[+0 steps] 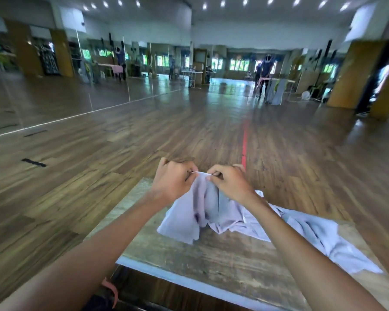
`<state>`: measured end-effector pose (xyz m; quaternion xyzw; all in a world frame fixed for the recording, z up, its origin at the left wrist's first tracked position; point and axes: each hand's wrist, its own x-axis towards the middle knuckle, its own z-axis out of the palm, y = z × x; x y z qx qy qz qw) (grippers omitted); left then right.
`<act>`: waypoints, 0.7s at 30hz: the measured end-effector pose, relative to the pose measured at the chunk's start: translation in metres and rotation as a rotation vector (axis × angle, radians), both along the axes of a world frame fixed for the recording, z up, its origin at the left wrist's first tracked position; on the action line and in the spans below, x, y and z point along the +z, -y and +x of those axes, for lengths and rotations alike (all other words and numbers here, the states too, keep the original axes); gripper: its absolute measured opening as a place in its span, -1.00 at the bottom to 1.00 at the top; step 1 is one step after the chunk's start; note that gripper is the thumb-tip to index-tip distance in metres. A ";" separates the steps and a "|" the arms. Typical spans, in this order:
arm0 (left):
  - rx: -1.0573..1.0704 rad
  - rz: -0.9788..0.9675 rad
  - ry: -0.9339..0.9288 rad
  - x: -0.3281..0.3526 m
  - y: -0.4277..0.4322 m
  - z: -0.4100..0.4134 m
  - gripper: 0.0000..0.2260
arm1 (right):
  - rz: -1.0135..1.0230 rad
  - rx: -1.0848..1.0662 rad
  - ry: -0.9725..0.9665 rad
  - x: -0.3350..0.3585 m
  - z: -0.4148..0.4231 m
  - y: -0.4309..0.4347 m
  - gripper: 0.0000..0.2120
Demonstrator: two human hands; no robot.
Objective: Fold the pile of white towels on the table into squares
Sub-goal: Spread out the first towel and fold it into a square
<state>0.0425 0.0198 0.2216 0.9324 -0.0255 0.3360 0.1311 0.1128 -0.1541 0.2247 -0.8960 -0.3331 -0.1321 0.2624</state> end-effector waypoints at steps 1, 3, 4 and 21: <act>-0.018 0.006 0.008 0.018 0.001 0.003 -0.84 | 0.024 -0.003 -0.011 0.017 0.002 0.002 -0.95; -0.037 0.007 0.005 0.051 0.003 0.009 -0.90 | 0.071 -0.004 -0.027 0.048 0.006 0.005 -0.93; -0.046 -0.010 -0.006 0.067 0.005 0.011 -0.91 | 0.100 0.005 -0.043 0.063 0.008 0.008 -0.88; -0.392 -0.206 -0.023 0.229 0.019 0.004 -0.96 | 0.204 0.212 -0.203 0.189 -0.023 0.042 -0.88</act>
